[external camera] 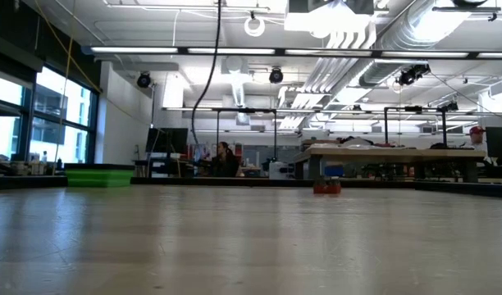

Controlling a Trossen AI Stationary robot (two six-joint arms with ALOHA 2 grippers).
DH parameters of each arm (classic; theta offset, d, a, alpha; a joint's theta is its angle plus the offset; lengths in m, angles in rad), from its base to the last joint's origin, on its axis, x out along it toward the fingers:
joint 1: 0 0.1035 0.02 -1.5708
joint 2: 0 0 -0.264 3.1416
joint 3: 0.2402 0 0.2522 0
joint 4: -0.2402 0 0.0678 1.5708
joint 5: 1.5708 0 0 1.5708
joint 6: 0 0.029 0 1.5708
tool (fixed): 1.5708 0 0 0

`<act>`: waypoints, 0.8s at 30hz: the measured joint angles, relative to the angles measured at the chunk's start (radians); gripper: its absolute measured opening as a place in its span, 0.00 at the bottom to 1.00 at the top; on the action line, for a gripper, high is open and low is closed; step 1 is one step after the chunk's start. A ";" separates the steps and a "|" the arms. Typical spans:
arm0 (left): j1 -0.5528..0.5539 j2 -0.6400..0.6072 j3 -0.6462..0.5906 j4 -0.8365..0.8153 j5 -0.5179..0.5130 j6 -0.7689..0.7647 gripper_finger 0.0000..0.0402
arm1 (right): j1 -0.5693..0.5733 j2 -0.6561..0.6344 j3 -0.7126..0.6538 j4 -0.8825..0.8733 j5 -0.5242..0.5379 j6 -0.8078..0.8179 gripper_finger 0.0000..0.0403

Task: Coil cords
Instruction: Coil the blue wire onto the spool

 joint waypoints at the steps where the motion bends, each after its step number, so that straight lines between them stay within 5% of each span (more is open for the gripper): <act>1: 0.000 0.000 0.000 0.000 0.000 0.000 0.00 | 0.000 0.000 0.000 0.000 0.007 0.004 0.25; 8: 0.000 -0.001 0.000 0.000 0.003 0.001 0.00 | 0.000 0.000 0.000 -0.007 0.017 -0.007 0.37; 24: 0.000 -0.003 0.000 0.000 0.002 0.033 0.00 | 0.000 0.000 0.000 -0.008 0.017 0.057 0.28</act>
